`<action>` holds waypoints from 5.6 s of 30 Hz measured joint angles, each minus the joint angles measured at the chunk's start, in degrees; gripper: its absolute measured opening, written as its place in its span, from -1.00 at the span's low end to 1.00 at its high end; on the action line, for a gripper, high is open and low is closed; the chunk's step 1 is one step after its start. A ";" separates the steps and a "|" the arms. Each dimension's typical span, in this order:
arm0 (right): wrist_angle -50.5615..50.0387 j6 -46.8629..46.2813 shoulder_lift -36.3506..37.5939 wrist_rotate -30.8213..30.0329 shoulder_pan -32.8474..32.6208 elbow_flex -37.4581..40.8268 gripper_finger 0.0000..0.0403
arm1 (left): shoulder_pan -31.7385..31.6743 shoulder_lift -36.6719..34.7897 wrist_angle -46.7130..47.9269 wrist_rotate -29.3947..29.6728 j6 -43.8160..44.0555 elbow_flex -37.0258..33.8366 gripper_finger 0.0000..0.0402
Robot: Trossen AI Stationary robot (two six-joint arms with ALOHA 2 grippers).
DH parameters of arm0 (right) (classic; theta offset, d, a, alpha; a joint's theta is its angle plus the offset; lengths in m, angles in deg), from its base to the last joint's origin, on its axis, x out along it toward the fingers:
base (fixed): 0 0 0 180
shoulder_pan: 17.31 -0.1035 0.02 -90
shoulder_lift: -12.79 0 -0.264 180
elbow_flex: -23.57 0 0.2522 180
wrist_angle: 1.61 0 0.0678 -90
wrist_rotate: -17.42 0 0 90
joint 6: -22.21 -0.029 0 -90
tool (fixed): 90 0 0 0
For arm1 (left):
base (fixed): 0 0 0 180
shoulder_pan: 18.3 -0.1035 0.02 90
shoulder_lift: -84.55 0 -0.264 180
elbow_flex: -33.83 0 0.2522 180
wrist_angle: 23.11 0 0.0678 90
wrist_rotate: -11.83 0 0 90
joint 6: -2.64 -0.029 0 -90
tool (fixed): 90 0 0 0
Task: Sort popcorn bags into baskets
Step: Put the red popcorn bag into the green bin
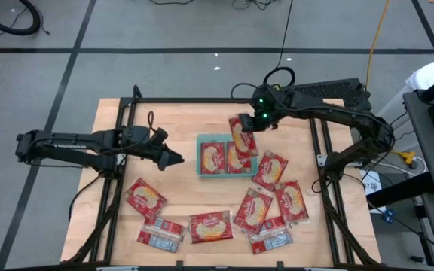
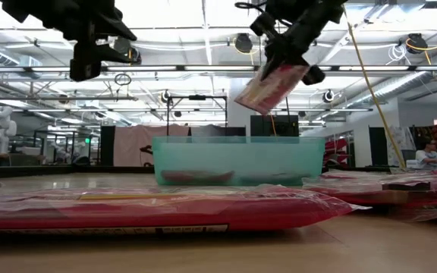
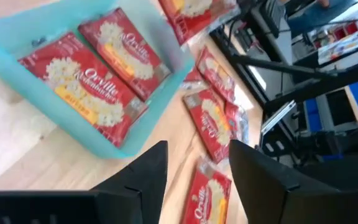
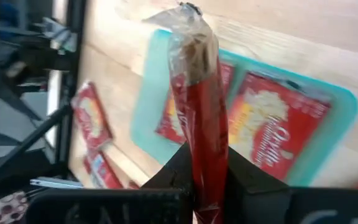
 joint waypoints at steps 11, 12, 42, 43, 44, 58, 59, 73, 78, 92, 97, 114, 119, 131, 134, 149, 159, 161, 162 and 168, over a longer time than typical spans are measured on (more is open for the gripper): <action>6.65 -8.26 -0.02 -4.14 -3.58 7.07 -0.88 | 2.59 0.00 0.16 0.46 1.11 0.00 -0.33; 8.64 -9.62 -0.02 -4.19 -3.95 8.33 -0.88 | 2.72 0.00 0.11 0.46 1.42 0.00 -0.35; 22.74 -20.52 -0.02 -5.62 -4.92 25.11 -0.84 | 3.13 0.00 0.14 6.70 -0.18 0.00 -0.39; 22.69 -20.29 -0.02 -5.82 -4.92 25.11 -0.82 | 3.13 0.00 0.14 6.95 -0.36 0.00 -0.39; 22.62 -19.86 -0.02 -6.30 -4.92 25.11 -0.80 | 3.13 0.00 0.14 7.15 -0.58 0.01 -0.39; 22.45 -16.98 -0.02 -10.11 -4.92 25.11 -0.47 | 1.83 0.00 0.22 8.37 -2.11 0.00 -0.39; 22.45 -16.76 -0.02 -10.21 -4.92 25.11 -0.46 | 1.64 0.00 0.22 8.37 -2.10 0.00 -0.39; 22.46 -13.42 0.31 -11.88 -4.83 25.11 -0.43 | 0.23 0.00 0.27 8.35 -2.07 0.01 -0.39; 22.45 -12.91 0.29 -11.88 -4.83 25.11 -0.43 | 0.23 0.00 0.29 8.34 -2.04 0.00 -0.39; 21.82 -9.89 3.22 -15.06 -3.80 25.09 -0.43 | 0.23 -0.02 0.60 8.20 -1.50 0.02 -0.39; 20.33 -8.96 4.57 -15.14 -3.27 25.03 -0.43 | 0.23 -0.02 0.62 8.22 -1.50 0.01 -0.39; 16.52 -10.50 10.79 -14.73 -6.24 24.52 -0.43 | 0.52 -0.04 3.73 8.22 -1.72 0.00 -0.39; 15.83 -11.92 8.76 -15.78 -11.09 19.82 -0.49 | 0.53 -0.04 4.39 8.23 -1.78 0.00 -0.39; 20.84 -0.40 7.89 -12.54 -15.37 14.03 -0.63 | 4.27 0.64 24.96 2.19 4.84 0.00 -0.37; 21.13 0.57 7.90 -11.47 -16.28 14.03 -0.63 | 6.87 1.66 30.32 -0.87 6.27 -0.02 -0.26; 23.92 1.95 7.89 -11.62 -18.52 14.03 -0.63 | 20.64 15.70 31.61 -2.13 3.91 -0.05 0.10; 23.90 0.03 7.89 -11.61 -23.26 14.05 -0.63 | 26.59 29.12 27.54 -2.46 -2.41 0.02 -0.18; 23.78 -0.81 7.89 -11.66 -23.99 14.05 -0.63 | 26.86 31.76 27.06 -2.04 -2.59 0.28 -0.23; 23.74 -1.06 7.89 -11.83 -24.39 14.05 -0.63 | 26.81 33.00 26.92 -1.91 -2.59 0.37 -0.26; 23.50 -1.42 7.89 -16.25 -25.99 14.10 -0.63 | 21.28 35.22 24.26 -0.50 -3.23 0.71 -0.39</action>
